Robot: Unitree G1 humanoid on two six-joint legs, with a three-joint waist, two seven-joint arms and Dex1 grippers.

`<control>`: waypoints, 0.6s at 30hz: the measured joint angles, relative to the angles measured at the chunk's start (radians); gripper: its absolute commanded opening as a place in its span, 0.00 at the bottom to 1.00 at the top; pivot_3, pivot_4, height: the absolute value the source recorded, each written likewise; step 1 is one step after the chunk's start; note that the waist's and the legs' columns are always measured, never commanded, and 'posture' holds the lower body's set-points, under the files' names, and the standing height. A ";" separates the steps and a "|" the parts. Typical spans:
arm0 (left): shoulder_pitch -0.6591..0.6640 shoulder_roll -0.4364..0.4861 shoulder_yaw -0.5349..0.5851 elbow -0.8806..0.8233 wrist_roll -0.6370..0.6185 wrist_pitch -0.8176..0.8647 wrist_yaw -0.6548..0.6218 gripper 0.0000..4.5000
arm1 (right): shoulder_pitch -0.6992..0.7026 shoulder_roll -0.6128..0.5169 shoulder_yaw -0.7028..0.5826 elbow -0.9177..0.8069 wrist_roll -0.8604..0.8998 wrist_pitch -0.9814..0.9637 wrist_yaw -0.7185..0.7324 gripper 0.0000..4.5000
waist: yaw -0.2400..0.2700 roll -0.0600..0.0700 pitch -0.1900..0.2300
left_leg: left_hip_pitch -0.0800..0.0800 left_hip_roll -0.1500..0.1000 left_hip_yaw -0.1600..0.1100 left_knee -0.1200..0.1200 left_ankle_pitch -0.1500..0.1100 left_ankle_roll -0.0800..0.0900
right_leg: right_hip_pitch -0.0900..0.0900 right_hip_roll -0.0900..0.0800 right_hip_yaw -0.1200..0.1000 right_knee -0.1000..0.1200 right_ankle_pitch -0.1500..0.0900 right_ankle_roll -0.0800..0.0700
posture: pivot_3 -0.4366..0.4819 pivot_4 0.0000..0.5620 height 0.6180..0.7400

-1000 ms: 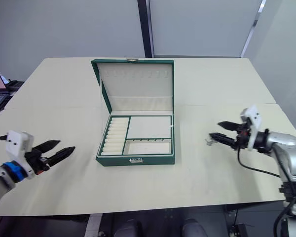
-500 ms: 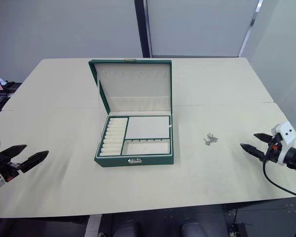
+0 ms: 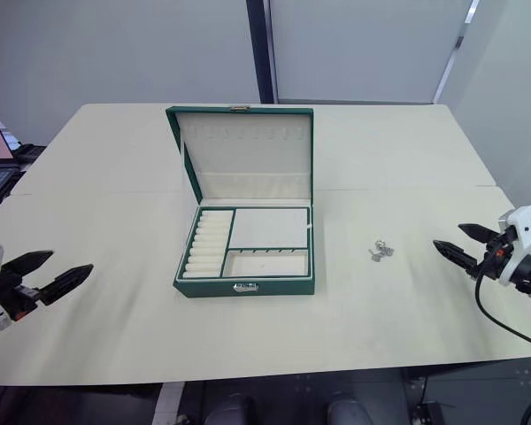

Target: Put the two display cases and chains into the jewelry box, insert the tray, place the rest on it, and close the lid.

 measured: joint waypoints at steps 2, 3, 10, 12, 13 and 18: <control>-0.030 0.016 -0.007 -0.052 -0.031 0.038 0.000 1.00 | 0.036 0.006 -0.004 -0.063 0.020 0.042 -0.016 1.00 | 0.004 0.000 0.000 | 0.000 0.000 0.000 0.000 0.000 0.000 | 0.000 0.000 0.000 0.000 0.000 0.000 | 0.48 0.27 1.00; -0.063 0.033 -0.020 -0.087 -0.056 0.068 -0.001 1.00 | 0.059 0.017 -0.006 -0.111 0.030 0.073 -0.032 1.00 | 0.006 0.000 0.000 | 0.000 0.000 -0.001 0.000 0.000 0.000 | 0.000 0.000 0.000 0.001 0.000 0.000 | 0.48 0.27 1.00; -0.272 0.040 -0.254 -0.240 -0.143 0.171 -0.011 1.00 | 0.104 0.121 0.012 -0.332 0.073 0.176 -0.161 1.00 | 0.014 0.001 0.000 | 0.000 -0.001 -0.001 0.001 0.000 0.000 | 0.000 0.001 0.001 0.002 0.000 0.000 | 0.48 0.27 1.00; -0.361 0.001 -0.362 -0.263 -0.155 0.187 -0.020 1.00 | 0.124 0.147 0.040 -0.396 0.054 0.181 -0.214 1.00 | 0.016 0.001 0.000 | 0.000 -0.001 -0.001 0.001 0.000 0.000 | 0.000 0.001 0.001 0.002 0.000 0.000 | 0.48 0.27 1.00; -0.388 -0.017 -0.401 -0.273 -0.159 0.189 -0.023 1.00 | 0.127 0.159 0.056 -0.413 0.047 0.180 -0.231 1.00 | 0.016 0.001 0.000 | 0.000 -0.001 -0.001 0.002 0.000 0.000 | 0.000 0.001 0.001 0.002 0.000 0.000 | 0.48 0.27 1.00; -0.516 -0.116 -0.609 -0.276 -0.133 0.174 -0.065 1.00 | 0.139 0.264 0.136 -0.431 -0.072 0.153 -0.402 1.00 | 0.013 0.001 0.000 | 0.000 -0.001 -0.001 0.002 0.000 0.000 | -0.001 0.002 0.002 0.003 0.000 0.000 | 0.48 0.27 1.00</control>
